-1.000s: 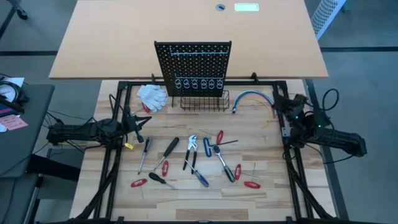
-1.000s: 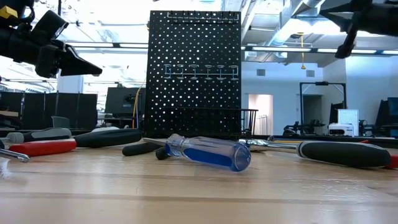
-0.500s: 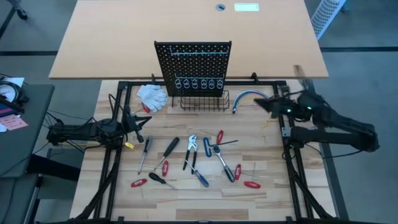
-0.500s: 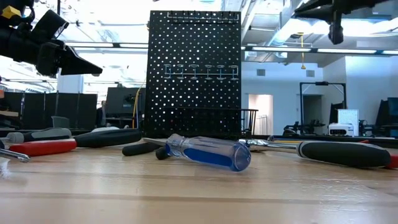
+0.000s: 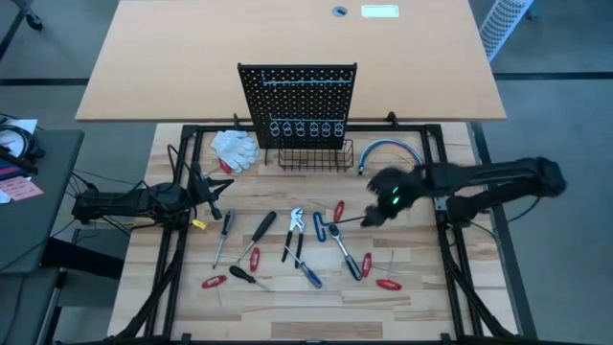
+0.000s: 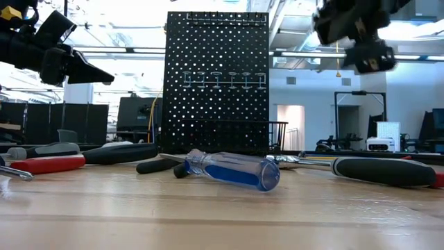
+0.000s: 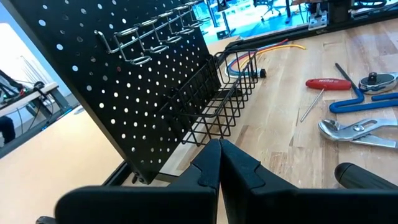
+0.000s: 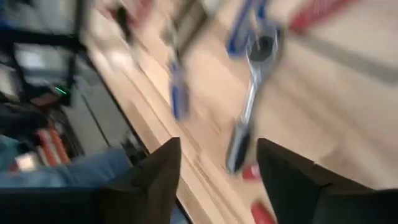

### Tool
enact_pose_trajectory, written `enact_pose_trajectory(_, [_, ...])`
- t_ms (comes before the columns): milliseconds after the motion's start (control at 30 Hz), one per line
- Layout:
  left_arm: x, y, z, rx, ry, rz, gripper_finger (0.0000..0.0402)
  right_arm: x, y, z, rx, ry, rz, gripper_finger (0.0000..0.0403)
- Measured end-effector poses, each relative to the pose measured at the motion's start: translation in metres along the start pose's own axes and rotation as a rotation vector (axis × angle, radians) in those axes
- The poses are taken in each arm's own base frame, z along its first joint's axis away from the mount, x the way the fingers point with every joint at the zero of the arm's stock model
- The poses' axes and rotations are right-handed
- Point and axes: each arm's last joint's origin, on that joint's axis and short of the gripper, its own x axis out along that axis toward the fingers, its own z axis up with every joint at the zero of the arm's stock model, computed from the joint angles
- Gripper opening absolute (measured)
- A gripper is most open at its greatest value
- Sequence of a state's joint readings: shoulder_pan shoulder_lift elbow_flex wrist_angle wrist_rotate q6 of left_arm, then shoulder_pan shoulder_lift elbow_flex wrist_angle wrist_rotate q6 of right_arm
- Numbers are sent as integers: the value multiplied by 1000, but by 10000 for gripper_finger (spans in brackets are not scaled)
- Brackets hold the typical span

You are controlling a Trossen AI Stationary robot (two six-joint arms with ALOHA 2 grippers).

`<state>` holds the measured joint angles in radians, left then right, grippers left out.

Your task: Hang tools onto peg board

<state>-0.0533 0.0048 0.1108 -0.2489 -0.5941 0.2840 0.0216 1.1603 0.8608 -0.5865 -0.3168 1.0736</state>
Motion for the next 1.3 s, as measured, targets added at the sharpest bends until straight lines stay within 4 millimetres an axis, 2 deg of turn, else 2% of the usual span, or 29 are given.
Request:
enact_pose_trajectory(100, [0, 0, 0, 0, 0, 0, 0, 36, 4, -9, 70, 87, -70, 243])
enact_pose_trajectory(267, [0, 0, 0, -2, 0, 0, 0, 90, 14, -19, 155, 139, -73, 243])
enact_pose_trajectory(467, [0, 0, 0, -52, -1, -1, 0, 130, 25, -19, 166, 111, -256, 231])
enact_pose_trajectory(633, [0, 0, 1, -106, -10, 1, 0, 153, 35, -11, 112, 110, -412, 223])
enact_pose_trajectory(800, [0, 0, 1, -116, -13, 2, 0, 174, 33, -8, 119, 166, -576, 211])
enact_pose_trajectory(900, [0, 0, 1, -117, -13, 2, 0, 184, 32, -6, 120, 174, -595, 195])
enact_pose_trajectory(1000, [0, 0, 1, -118, -14, 1, 0, 189, 29, -6, 116, 182, -609, 166])
enact_pose_trajectory(1167, [0, 1, 3, -125, -24, 4, 0, 197, 18, -3, 86, 220, -660, 87])
enact_pose_trajectory(1300, [0, 1, 3, -129, -28, 5, 0, 188, 19, 8, 64, 227, -622, 29])
